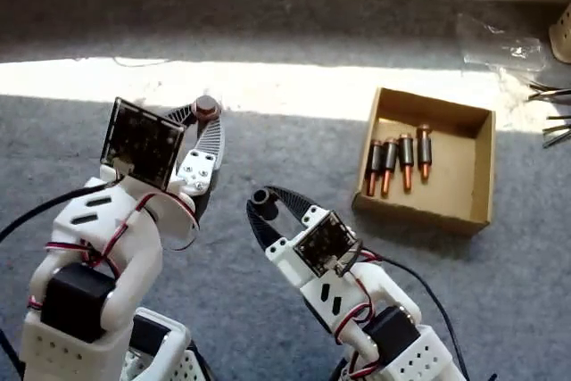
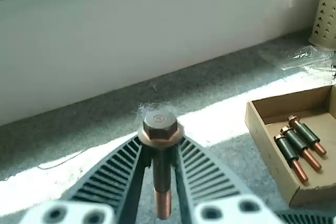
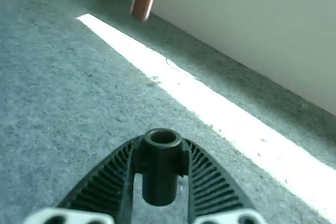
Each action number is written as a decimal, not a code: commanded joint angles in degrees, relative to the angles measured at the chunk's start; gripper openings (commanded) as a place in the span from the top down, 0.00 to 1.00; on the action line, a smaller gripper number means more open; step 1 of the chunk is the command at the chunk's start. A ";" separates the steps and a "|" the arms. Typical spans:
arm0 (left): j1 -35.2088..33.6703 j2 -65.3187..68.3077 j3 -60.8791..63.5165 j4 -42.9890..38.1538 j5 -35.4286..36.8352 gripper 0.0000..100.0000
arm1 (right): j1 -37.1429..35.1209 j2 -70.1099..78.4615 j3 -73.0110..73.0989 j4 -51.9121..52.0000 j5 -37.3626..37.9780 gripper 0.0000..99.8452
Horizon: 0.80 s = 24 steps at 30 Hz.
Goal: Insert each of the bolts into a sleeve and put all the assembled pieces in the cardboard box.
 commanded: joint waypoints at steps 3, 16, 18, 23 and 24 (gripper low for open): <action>0.75 -10.59 11.65 -13.89 3.34 0.99 | 2.68 -0.66 1.10 -6.11 -8.09 1.00; 8.22 -12.09 14.37 -18.29 7.91 0.99 | 4.35 -0.66 6.81 -14.02 -8.44 1.00; 8.31 -12.00 14.37 -18.37 8.09 0.99 | 4.35 -0.66 6.81 -14.90 -8.44 1.00; 8.40 -12.00 14.90 -18.46 8.26 0.99 | 4.35 -0.66 8.04 -15.08 -8.44 1.00; 8.40 -12.35 15.52 -18.81 8.26 0.99 | 4.35 -0.66 8.13 -15.08 -8.44 1.00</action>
